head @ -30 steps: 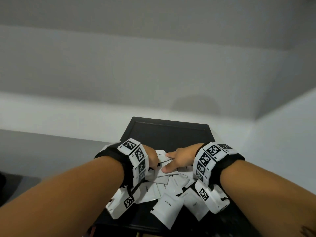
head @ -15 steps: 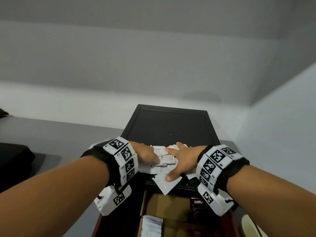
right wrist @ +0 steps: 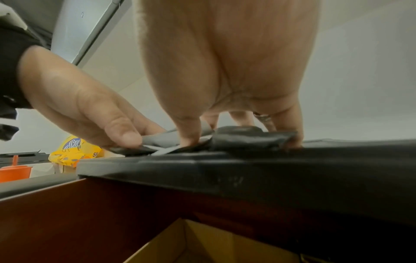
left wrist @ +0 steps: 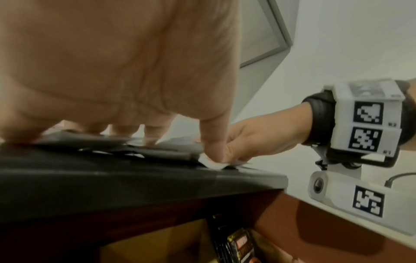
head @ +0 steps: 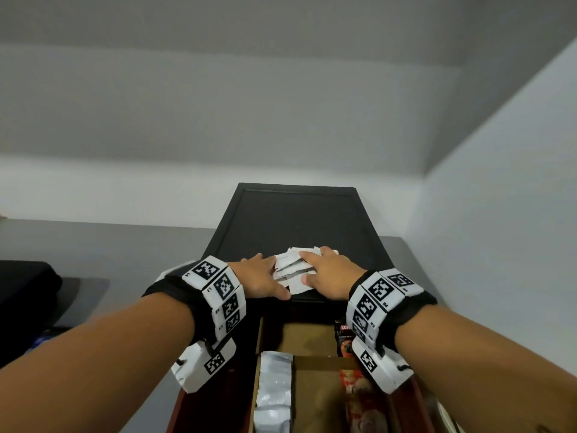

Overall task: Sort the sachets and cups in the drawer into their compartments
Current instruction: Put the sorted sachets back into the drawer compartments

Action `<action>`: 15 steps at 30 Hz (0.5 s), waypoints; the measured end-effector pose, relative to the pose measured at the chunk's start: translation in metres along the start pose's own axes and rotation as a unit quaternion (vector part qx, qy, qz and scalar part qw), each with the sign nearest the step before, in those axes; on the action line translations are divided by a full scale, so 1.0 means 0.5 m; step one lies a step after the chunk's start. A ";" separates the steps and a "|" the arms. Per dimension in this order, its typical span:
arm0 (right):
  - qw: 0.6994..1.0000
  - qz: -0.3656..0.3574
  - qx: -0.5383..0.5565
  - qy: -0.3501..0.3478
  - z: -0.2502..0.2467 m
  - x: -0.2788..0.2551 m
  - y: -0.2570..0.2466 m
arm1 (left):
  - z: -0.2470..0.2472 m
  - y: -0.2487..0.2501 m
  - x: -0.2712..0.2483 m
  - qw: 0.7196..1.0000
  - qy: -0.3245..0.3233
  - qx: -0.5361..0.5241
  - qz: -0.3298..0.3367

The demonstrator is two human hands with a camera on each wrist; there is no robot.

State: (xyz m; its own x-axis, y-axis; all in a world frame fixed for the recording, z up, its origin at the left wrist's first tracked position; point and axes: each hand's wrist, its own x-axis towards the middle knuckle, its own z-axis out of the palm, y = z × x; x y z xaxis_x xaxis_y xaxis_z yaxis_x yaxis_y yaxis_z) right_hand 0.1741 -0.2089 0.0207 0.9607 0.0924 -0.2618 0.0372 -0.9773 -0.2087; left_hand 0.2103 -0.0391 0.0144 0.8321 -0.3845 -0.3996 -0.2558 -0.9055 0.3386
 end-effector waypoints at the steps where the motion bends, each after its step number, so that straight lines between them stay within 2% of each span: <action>1: 1.000 0.001 0.006 0.011 0.008 -0.004 -0.003 | 0.010 0.001 -0.001 1.000 0.027 0.000 -0.002; 4: 0.999 0.009 0.037 0.036 0.025 -0.016 -0.008 | 0.028 0.009 -0.010 0.997 0.072 -0.016 0.012; 9: 0.996 0.007 0.077 0.044 0.044 -0.033 -0.010 | 0.036 0.014 -0.025 0.996 0.074 0.032 0.038; 12: 0.999 -0.003 0.035 0.034 0.052 -0.040 -0.004 | 0.041 0.008 -0.025 0.992 0.092 0.051 0.073; 15: 0.998 -0.011 0.021 0.053 0.061 -0.042 0.003 | 0.048 -0.003 -0.023 0.988 0.102 0.028 0.113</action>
State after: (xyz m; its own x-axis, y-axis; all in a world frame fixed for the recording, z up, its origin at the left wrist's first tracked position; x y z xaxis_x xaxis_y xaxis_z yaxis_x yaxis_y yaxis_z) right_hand 0.1455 -0.2064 -0.0027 0.9835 0.0918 -0.1559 0.0499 -0.9660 -0.2537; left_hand 0.1893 -0.0376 -0.0017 0.8309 -0.5391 -0.1375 -0.4683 -0.8112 0.3503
